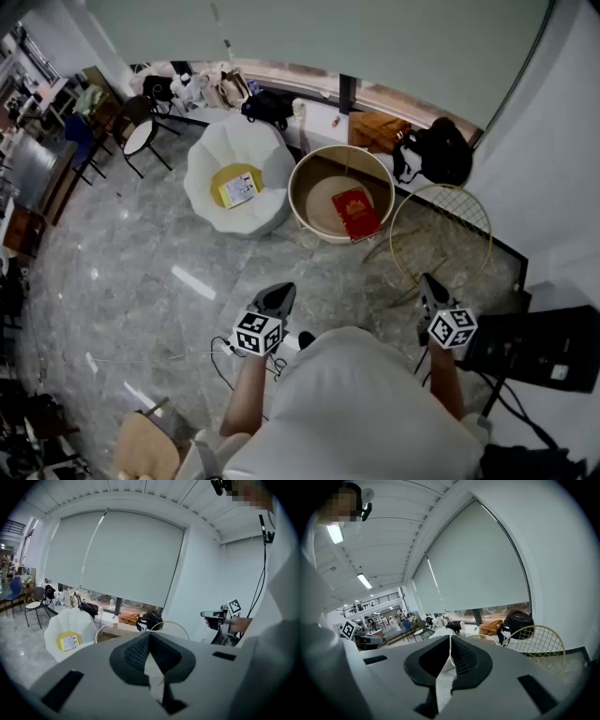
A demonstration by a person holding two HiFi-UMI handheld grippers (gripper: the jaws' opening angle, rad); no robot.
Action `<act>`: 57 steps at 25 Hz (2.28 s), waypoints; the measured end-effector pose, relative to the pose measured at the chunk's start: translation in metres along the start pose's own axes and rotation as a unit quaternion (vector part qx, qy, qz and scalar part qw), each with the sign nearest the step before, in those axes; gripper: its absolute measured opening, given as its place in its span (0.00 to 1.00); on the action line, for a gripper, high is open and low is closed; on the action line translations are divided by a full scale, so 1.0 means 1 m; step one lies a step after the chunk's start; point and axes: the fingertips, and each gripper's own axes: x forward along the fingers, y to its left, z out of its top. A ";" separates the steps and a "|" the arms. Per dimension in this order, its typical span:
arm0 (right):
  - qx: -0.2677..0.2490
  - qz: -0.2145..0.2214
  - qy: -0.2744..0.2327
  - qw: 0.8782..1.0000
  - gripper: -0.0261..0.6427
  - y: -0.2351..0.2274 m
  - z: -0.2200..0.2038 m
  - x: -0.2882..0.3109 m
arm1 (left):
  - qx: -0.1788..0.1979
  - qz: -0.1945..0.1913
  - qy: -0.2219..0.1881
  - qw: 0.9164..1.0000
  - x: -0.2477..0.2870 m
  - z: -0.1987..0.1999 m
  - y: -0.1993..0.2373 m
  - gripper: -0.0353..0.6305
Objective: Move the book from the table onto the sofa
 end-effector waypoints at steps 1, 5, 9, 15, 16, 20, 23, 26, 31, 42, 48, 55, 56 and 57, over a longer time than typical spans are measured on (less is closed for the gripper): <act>-0.001 0.000 0.000 1.000 0.10 0.001 0.001 0.000 | 0.000 0.001 0.000 1.000 0.000 -0.001 0.001 0.06; -0.001 0.001 0.000 1.000 0.10 0.003 0.000 -0.001 | -0.001 0.003 0.001 1.000 -0.002 -0.002 0.002 0.06; 0.002 0.003 0.003 1.000 0.10 0.001 -0.003 -0.003 | 0.000 0.005 0.003 1.000 -0.002 -0.003 0.000 0.06; -0.008 0.013 0.022 1.000 0.10 -0.004 -0.008 -0.008 | -0.009 0.013 0.012 1.000 0.001 -0.011 -0.009 0.06; -0.013 0.014 0.029 0.999 0.10 -0.005 -0.010 -0.009 | -0.011 0.015 0.014 1.000 0.002 -0.014 -0.012 0.06; -0.019 0.018 0.051 0.998 0.10 -0.017 -0.021 -0.017 | -0.018 0.019 0.023 0.999 0.007 -0.024 -0.028 0.06; -0.031 0.025 0.065 0.997 0.10 -0.027 -0.029 -0.024 | -0.028 0.025 0.027 0.999 0.008 -0.036 -0.040 0.06; -0.065 0.031 0.087 0.994 0.10 -0.038 -0.036 -0.030 | -0.056 0.033 0.026 0.998 0.008 -0.047 -0.048 0.06; -0.070 0.040 0.107 0.991 0.10 -0.061 -0.047 -0.035 | -0.064 0.052 0.030 0.996 0.009 -0.055 -0.060 0.06; -0.042 0.046 0.108 0.992 0.10 -0.073 -0.049 -0.016 | -0.053 0.066 0.058 0.995 0.026 -0.061 -0.056 0.06; -0.027 0.028 0.115 0.993 0.10 -0.078 -0.047 0.003 | -0.042 0.043 0.067 0.996 0.055 -0.049 -0.036 0.06; -0.015 -0.009 0.121 0.992 0.10 -0.084 -0.036 0.043 | -0.044 0.023 0.087 0.995 0.080 -0.038 0.011 0.06; -0.012 -0.012 0.121 0.992 0.10 -0.083 -0.035 0.050 | -0.042 0.019 0.091 0.995 0.083 -0.035 0.019 0.06; -0.010 -0.016 0.122 0.992 0.10 -0.081 -0.033 0.058 | -0.040 0.016 0.095 0.995 0.086 -0.032 0.027 0.06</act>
